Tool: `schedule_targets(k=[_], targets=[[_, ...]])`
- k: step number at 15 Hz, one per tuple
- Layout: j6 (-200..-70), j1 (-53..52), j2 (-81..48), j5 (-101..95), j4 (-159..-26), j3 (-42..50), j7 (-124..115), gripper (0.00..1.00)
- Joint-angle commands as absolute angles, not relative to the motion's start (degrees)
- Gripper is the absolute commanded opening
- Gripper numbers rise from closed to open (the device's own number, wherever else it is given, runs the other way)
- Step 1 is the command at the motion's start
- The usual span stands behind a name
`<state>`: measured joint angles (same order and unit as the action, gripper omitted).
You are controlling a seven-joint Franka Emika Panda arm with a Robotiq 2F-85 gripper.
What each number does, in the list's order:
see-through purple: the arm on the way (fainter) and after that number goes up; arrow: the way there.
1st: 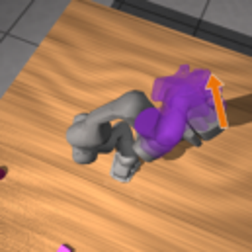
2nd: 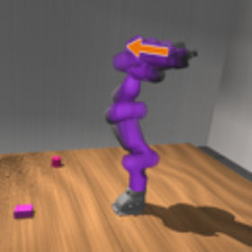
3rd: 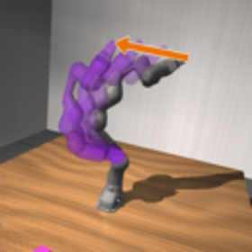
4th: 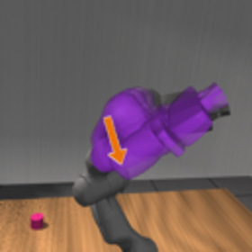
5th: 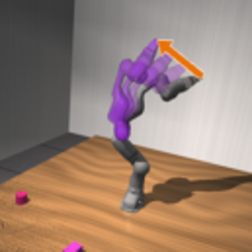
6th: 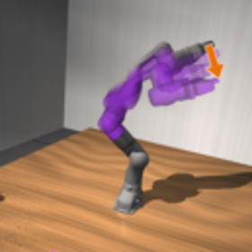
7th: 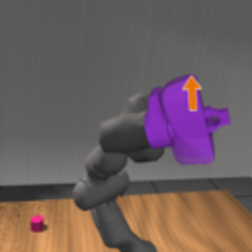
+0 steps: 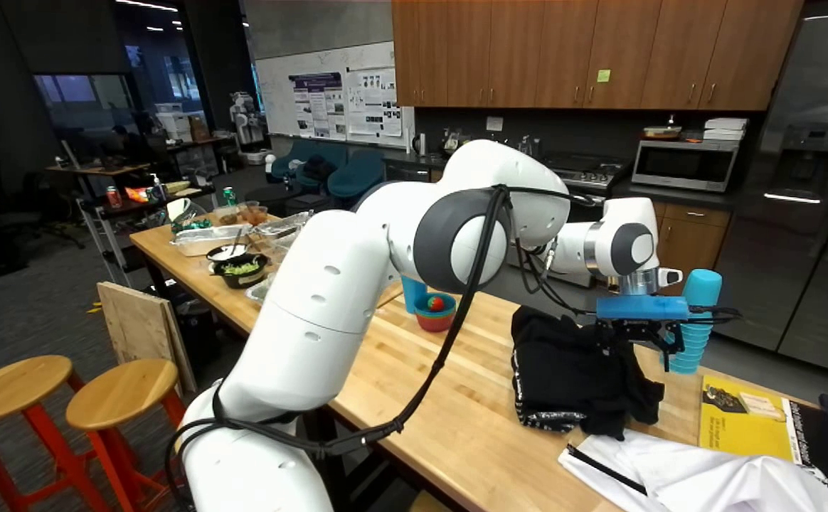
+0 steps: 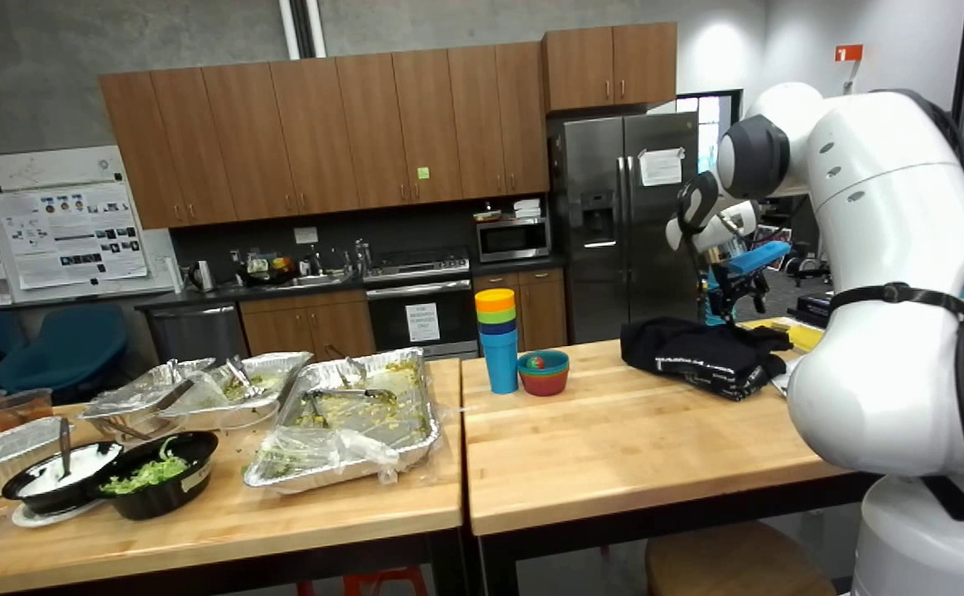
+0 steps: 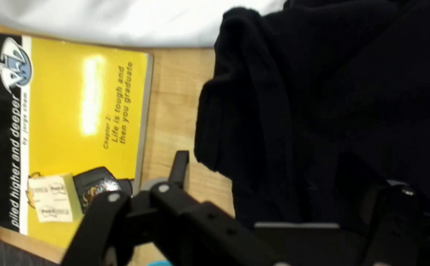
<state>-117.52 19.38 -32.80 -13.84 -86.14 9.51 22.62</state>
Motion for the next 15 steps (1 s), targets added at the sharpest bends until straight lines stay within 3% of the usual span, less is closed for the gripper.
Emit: schedule_targets(k=[1,4,9,15], targets=[[-121.01,22.75,-36.09,-10.14,-81.13,6.61,33.89,1.0],[-118.21,22.77,-39.24,-9.66,-76.75,6.7,35.72,1.0],[-99.1,21.97,-45.36,-10.44,-67.84,7.87,33.17,1.0],[-99.2,25.9,-50.54,-6.24,-61.22,5.61,39.91,1.0]])
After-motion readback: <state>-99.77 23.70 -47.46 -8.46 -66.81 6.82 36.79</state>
